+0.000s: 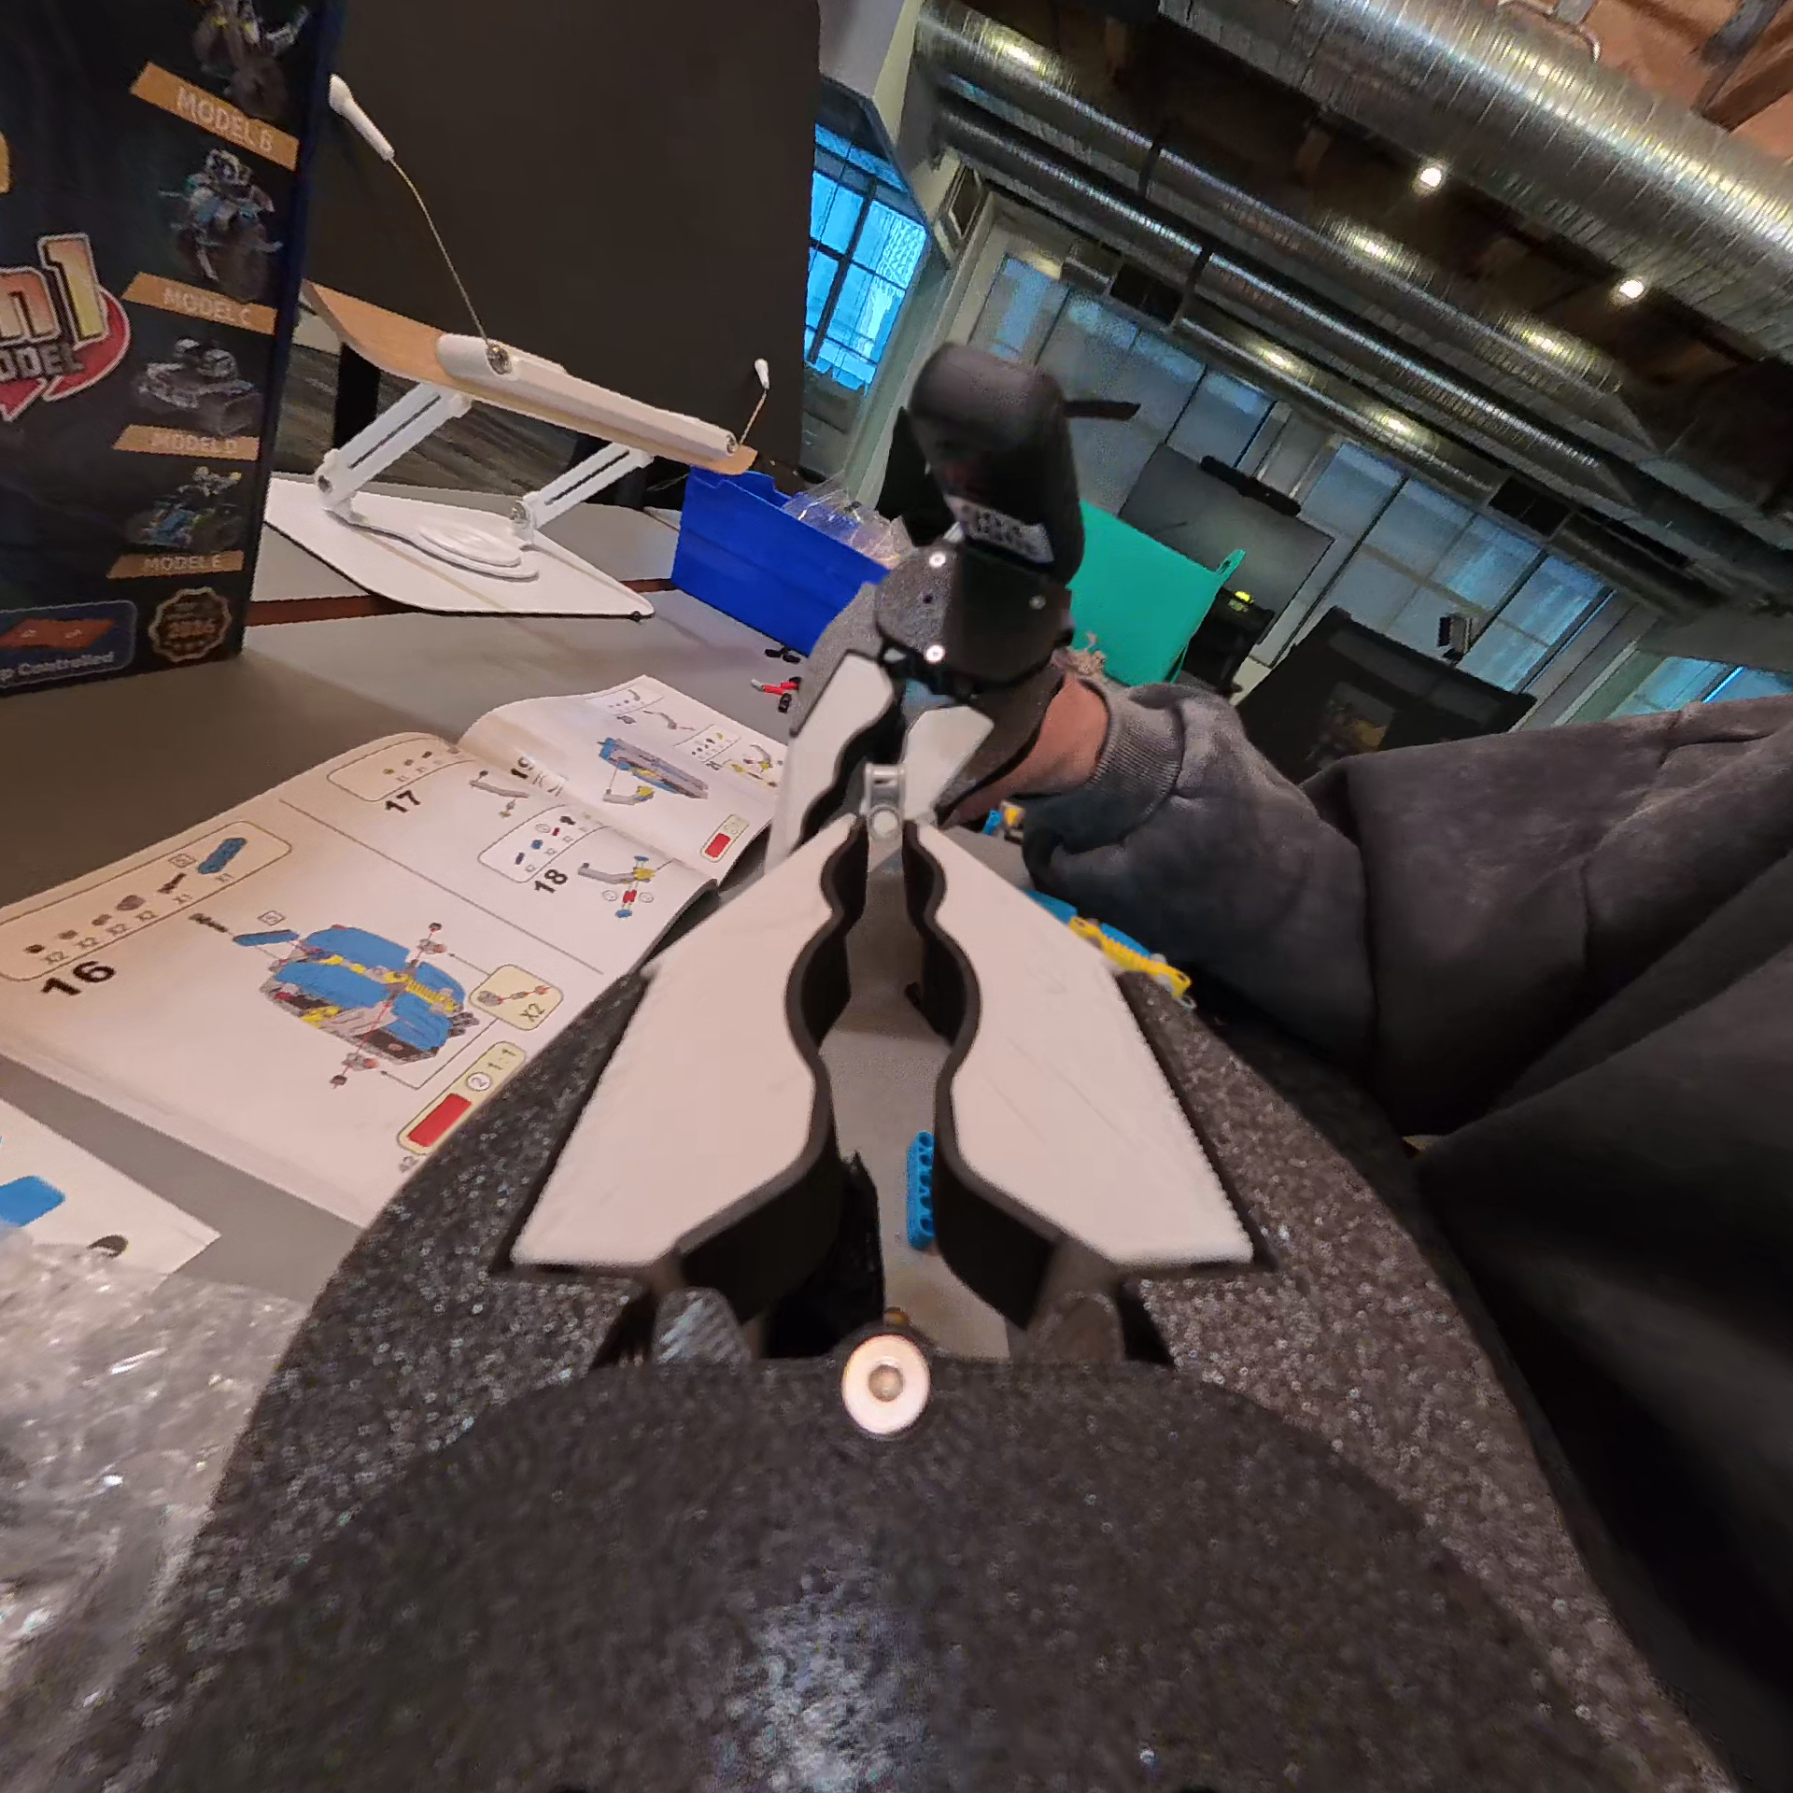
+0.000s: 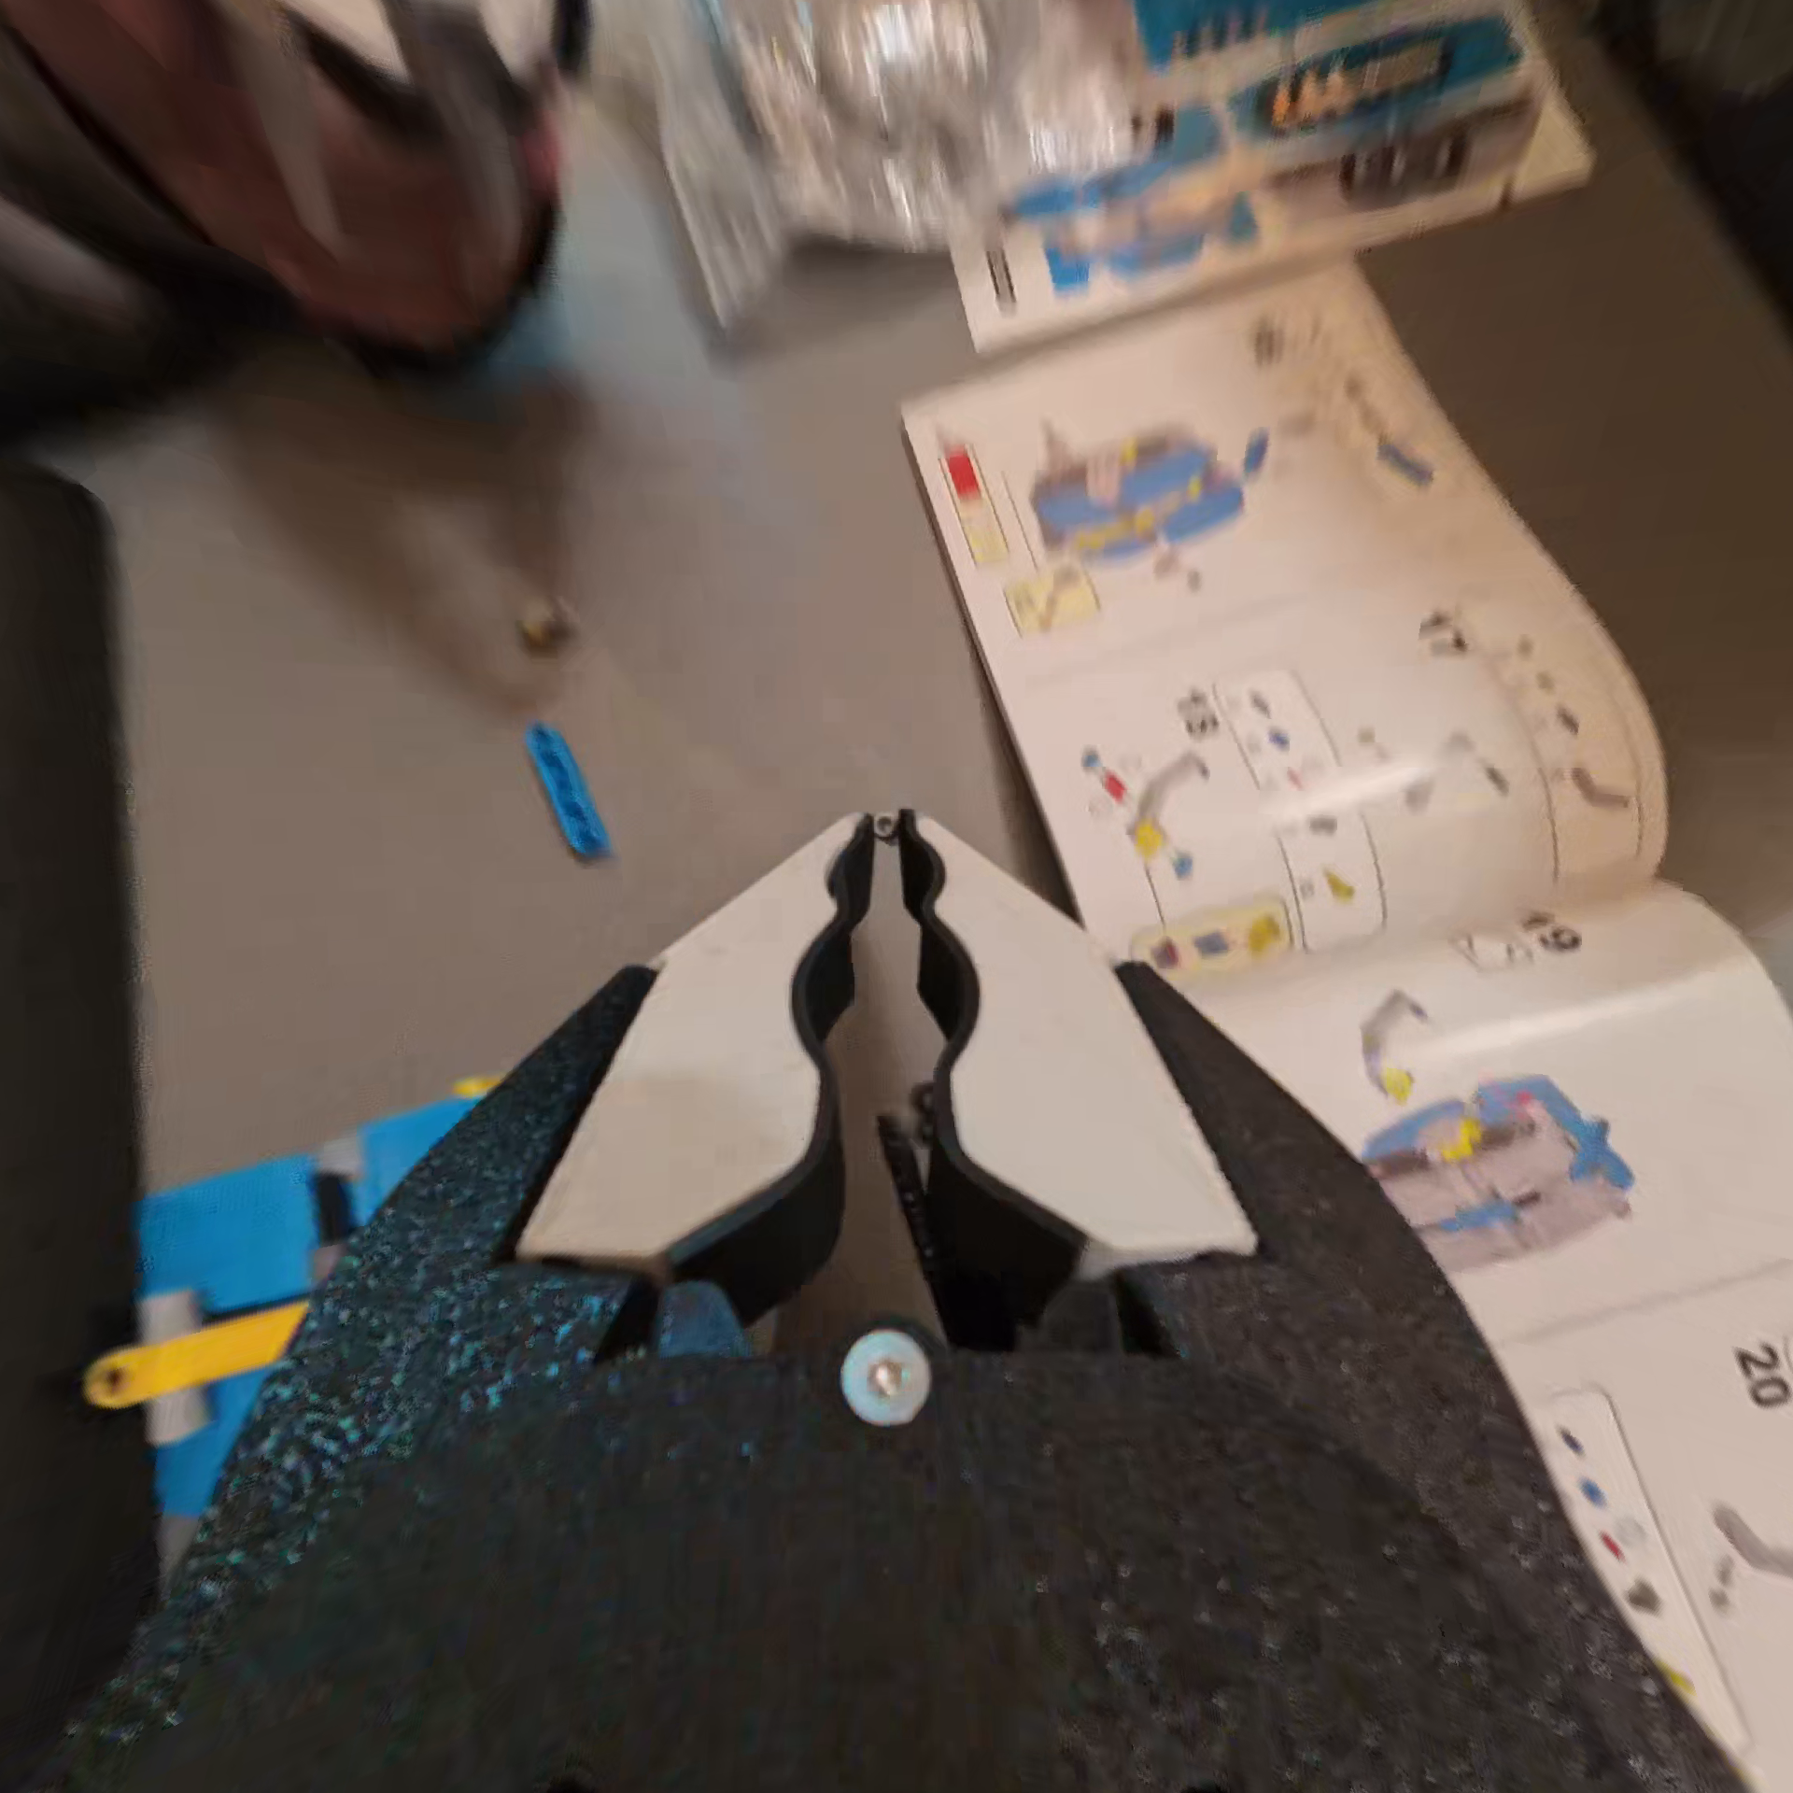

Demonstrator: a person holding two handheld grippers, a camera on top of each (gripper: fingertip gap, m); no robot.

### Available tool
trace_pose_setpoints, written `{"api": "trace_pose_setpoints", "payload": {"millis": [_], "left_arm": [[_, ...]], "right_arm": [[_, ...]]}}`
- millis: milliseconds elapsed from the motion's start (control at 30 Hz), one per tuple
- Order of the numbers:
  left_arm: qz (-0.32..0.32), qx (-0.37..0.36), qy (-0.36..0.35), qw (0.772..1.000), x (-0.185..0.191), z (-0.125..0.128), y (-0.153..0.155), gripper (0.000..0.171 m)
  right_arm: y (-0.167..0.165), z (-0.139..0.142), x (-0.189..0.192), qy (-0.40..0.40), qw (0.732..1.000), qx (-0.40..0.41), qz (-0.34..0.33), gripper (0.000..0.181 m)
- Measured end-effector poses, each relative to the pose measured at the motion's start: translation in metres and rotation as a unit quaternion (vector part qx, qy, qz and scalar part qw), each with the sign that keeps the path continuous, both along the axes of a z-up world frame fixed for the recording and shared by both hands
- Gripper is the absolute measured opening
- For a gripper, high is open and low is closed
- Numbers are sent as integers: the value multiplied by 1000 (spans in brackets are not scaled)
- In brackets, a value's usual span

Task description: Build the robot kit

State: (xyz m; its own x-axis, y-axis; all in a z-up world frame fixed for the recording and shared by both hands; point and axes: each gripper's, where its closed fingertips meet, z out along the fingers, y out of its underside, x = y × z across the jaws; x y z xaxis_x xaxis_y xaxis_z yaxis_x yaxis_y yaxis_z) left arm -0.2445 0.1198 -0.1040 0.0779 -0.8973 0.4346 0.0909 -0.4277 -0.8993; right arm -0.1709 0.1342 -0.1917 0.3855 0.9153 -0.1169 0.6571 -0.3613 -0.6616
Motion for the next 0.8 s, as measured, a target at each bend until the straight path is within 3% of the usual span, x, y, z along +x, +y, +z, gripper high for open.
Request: {"api": "trace_pose_setpoints", "payload": {"millis": [367,800], "left_arm": [[-3,8,13,1000,3,-3,-3,6],[-5,9,17,1000,4,-4,-5,6]], "right_arm": [[-5,-34,17,-21,999,-19,40,5],[-4,-37,20,-29,999,-22,35,7]]}}
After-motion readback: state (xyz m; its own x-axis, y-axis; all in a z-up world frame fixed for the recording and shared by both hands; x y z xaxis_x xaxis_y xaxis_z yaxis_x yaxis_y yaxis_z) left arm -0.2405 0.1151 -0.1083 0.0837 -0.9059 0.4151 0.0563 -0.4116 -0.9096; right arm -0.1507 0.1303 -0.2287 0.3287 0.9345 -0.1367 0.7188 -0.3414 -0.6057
